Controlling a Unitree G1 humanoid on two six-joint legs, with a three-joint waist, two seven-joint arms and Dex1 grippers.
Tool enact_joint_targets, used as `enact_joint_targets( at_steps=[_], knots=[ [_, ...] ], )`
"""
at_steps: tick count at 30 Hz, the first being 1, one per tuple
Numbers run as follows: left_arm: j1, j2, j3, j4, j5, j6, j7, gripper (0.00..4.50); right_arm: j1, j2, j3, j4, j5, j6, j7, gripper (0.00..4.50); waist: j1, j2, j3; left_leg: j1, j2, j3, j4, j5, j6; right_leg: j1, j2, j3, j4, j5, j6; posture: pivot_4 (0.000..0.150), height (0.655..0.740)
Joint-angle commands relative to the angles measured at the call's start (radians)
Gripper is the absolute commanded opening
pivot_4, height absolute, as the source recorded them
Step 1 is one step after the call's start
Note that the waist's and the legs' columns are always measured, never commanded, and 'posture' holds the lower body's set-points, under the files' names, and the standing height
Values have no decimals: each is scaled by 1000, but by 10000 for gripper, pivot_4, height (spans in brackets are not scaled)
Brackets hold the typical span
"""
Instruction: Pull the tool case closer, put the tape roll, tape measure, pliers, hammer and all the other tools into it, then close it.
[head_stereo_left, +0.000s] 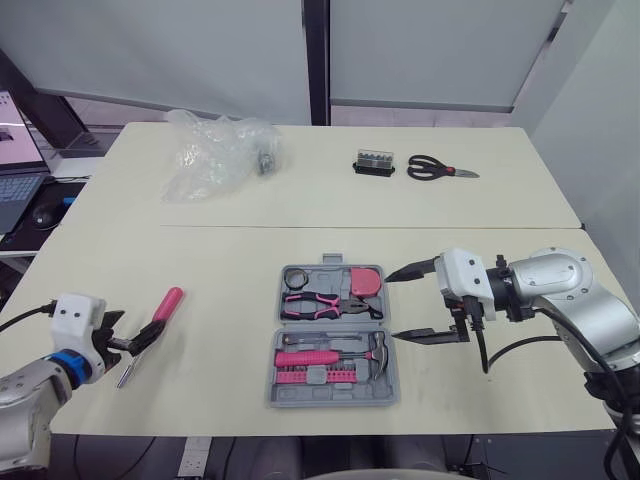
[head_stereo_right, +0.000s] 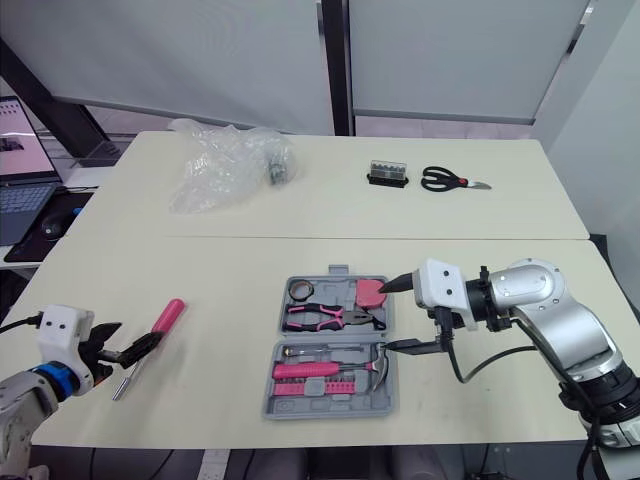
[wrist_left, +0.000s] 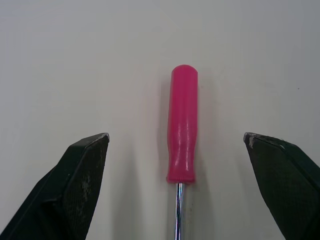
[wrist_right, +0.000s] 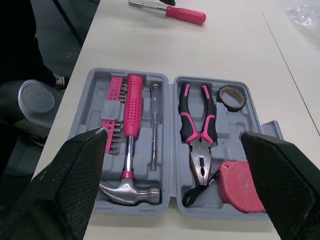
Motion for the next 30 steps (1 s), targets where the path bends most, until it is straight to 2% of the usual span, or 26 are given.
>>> enact_joint_targets(
  at_steps=[1, 6, 7, 10, 19, 20, 25, 30],
  knots=[
    [-37, -6, -39, 32, 20, 18, 14, 45000, -31, 13, 0, -39, 5, 14, -17, 44780, 1, 0, 0, 0, 0, 0, 0, 0, 0, 0, 0, 0, 0, 0, 0, 1500, 7400],
    [-64, -25, -86, 70, 48, 57, 53, 45000, -44, 21, 3, -51, 5, 29, -29, 44780, 1, 0, 0, 0, 0, 0, 0, 0, 0, 0, 0, 0, 0, 0, 0, 1500, 7400],
    [-67, -30, -87, 71, 48, 62, 63, 43118, -46, 22, 3, -52, 5, 31, -31, 44963, 2, 0, 0, 0, 0, 0, 0, 0, 0, 0, 0, 0, 0, 0, 0, 1500, 7400],
    [-71, -55, -95, 52, 30, 89, 68, 36165, -50, 27, 5, -55, 1, 37, -39, 45000, 2, 1, 0, 0, 0, -1, 1, 0, 0, 0, 0, -1, 0, 0, 0, 1500, 7400],
    [-43, -113, -40, -38, -16, 144, 127, 7938, -46, 19, 10, -61, -12, 37, -50, 45000, 3, 1, 0, 0, -1, -1, 1, 0, 0, 1, -1, -1, 0, 0, 0, 1500, 7400],
    [-32, -128, -28, -74, -26, 151, 145, 6149, -45, 17, 10, -61, -14, 35, -50, 45000, 3, 1, 0, 0, -1, -1, 1, 0, 0, 1, -1, -1, 0, 0, 0, 1500, 7400],
    [39, -239, -40, -378, -80, 279, 272, 6162, -40, 11, 10, -47, -24, 24, -44, 45000, 4, 1, 0, -1, 0, -1, 2, 0, 0, 2, -1, -1, 0, 0, 0, 1500, 7400],
    [30, -326, -129, -531, -57, 366, 390, 6162, -49, 21, 19, -30, -35, 17, -38, 45000, 5, 1, 0, 0, -1, -4, 5, 0, 0, 5, 0, -3, 0, 0, 0, 1500, 7400]
  ],
)
